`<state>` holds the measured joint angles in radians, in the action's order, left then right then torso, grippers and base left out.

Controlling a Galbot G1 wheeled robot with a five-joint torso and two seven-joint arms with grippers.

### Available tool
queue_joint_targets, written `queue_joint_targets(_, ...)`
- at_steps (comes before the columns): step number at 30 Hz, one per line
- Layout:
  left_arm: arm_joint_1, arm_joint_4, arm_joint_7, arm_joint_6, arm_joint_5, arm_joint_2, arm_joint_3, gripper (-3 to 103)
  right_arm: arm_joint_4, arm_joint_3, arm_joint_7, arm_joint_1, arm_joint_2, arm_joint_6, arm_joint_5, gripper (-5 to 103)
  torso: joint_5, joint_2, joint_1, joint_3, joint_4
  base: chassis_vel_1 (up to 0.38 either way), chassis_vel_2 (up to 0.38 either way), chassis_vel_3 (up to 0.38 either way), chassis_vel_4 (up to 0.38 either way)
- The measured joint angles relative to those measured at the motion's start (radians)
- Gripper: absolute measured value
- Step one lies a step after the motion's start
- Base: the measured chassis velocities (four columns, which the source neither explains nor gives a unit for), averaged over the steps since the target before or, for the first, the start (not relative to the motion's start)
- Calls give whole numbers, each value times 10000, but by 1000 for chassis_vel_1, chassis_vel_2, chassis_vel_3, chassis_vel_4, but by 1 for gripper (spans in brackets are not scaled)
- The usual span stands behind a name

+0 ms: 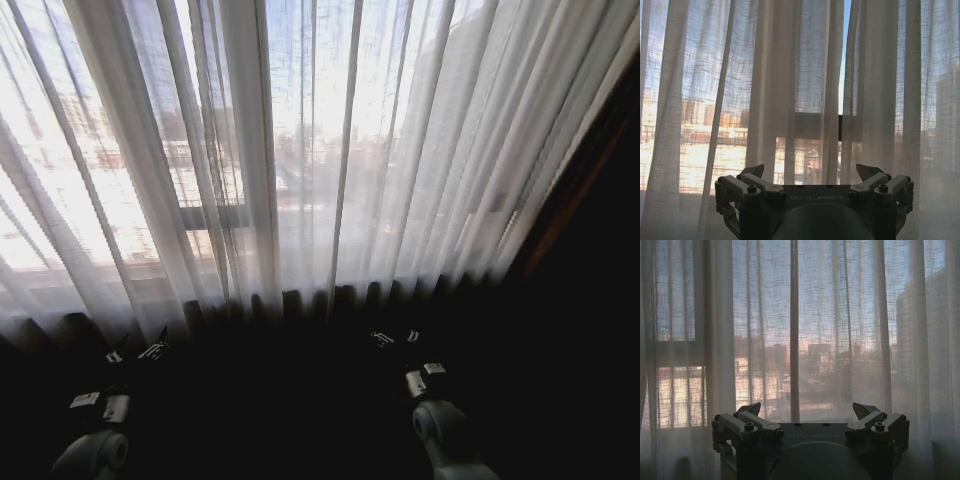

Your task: Open the curtains by pulling them apart, changing their state from closed to fully open.

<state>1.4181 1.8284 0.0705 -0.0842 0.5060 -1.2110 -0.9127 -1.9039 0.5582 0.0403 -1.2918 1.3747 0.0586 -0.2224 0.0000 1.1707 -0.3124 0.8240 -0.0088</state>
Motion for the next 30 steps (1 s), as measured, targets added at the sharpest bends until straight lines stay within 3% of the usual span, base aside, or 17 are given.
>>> queue_joint_targets(19,0,0,0,0,0,0,0,100,350,27,303,20,-75,-567,-163,100,1,1,2,-1,0,-12,6,13,-7)
queue_joint_targets(30,0,0,0,0,0,0,0,100,354,11,476,17,-90,-664,-184,100,0,2,3,-1,0,-180,173,162,-169)
